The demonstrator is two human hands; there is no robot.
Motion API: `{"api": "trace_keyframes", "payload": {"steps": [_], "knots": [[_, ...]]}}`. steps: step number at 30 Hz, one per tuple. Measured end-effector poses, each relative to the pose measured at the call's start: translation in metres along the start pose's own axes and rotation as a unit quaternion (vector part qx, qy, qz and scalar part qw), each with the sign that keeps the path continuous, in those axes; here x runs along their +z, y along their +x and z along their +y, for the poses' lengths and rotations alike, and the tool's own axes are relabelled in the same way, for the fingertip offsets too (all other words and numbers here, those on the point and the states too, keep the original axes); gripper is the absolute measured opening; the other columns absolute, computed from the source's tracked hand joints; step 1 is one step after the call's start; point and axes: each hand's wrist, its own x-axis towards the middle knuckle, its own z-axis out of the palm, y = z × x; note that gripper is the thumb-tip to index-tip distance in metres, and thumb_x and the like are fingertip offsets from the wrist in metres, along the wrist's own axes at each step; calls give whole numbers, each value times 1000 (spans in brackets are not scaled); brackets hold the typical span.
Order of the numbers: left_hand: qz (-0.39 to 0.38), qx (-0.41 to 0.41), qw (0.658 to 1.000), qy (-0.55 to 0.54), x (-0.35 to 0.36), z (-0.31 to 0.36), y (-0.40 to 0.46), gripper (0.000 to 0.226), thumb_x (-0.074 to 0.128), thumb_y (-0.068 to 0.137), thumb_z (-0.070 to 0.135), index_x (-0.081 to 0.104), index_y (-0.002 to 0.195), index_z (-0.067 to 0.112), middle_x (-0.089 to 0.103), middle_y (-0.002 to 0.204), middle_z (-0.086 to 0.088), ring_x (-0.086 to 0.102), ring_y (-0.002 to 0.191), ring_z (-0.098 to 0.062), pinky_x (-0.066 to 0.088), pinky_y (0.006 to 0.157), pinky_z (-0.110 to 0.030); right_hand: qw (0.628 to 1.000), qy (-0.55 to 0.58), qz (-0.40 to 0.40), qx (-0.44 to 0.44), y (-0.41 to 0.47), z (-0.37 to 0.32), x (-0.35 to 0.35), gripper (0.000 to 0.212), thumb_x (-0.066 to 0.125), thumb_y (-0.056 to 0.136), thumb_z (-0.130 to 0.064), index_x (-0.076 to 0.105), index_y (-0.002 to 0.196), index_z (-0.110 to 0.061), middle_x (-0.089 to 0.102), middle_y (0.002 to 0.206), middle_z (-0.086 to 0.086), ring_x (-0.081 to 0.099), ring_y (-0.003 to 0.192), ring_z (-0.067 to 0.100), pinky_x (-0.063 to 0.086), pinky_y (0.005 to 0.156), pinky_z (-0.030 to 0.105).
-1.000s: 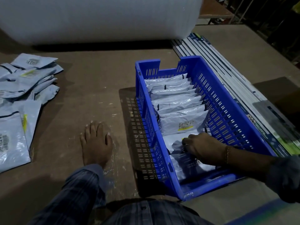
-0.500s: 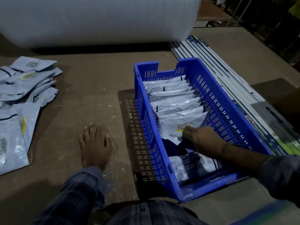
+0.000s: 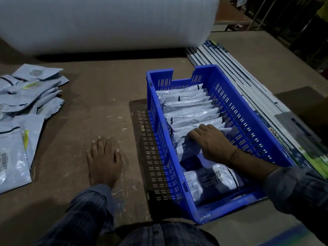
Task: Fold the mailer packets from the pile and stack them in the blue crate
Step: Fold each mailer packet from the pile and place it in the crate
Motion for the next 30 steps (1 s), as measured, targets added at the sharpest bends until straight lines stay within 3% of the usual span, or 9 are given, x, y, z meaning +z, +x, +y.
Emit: {"api": "trace_keyframes", "payload": {"steps": [3,9,13,15,17,20,23,27,30], "knots": [[0,-1,1000,1,0,0,-1,65,32,102,45,40,159,14,36,166,-17,31,152,-40,24,123,-62,999,25,24,-17,-1,0,4,39,61,86,-6,57,124,-17,56,108,3,51,93,25,43,78,38],[2,-4,1000,-1,-1,1,-1,64,33,103,45,41,158,14,36,166,-17,31,152,-39,24,123,-62,997,8,72,0,-4,-5,3,47,64,79,8,57,121,-10,55,120,11,54,95,28,47,78,41],[1,-1,1000,1,0,0,-1,65,31,103,46,41,159,15,35,167,-16,30,153,-39,22,124,-60,996,10,86,23,-9,-7,-5,34,64,81,4,61,112,-11,60,106,9,55,87,30,46,74,44],[-1,-1,1000,3,2,-1,-1,65,30,103,47,42,159,15,35,167,-16,30,153,-39,22,124,-60,998,43,27,23,-16,-7,-9,21,62,90,-15,59,110,-19,63,97,3,59,82,28,49,70,43],[-2,-1,1000,4,2,-1,0,65,31,103,47,42,158,14,35,167,-16,30,153,-40,22,123,-60,992,86,-92,17,-26,-11,-14,29,64,89,-32,58,116,-23,68,104,0,66,90,28,54,70,41],[-5,-1,1000,5,2,-1,0,64,31,104,46,42,158,14,35,167,-16,29,153,-39,22,123,-60,951,49,-307,4,-34,-20,-19,50,72,87,-29,56,133,-17,62,130,9,61,118,31,52,94,40],[-9,0,1000,4,1,-1,-1,64,30,104,47,40,159,15,34,168,-15,28,154,-39,22,124,-61,920,6,-393,2,-34,-24,-11,53,63,97,-22,47,146,-12,55,143,13,56,129,34,46,107,40],[-6,-4,1000,-3,-1,0,-2,64,30,104,48,40,159,16,33,169,-15,27,155,-38,22,124,-60,925,-34,-379,-17,-31,-23,-2,40,52,101,-21,54,140,-14,58,138,9,59,123,32,48,99,41],[-4,-5,1000,-2,0,1,-2,64,31,104,47,40,159,16,33,168,-15,28,154,-38,22,124,-60,975,-23,-220,11,-24,-7,-8,26,57,92,-21,67,116,-23,67,116,2,63,105,27,51,85,41]]}}
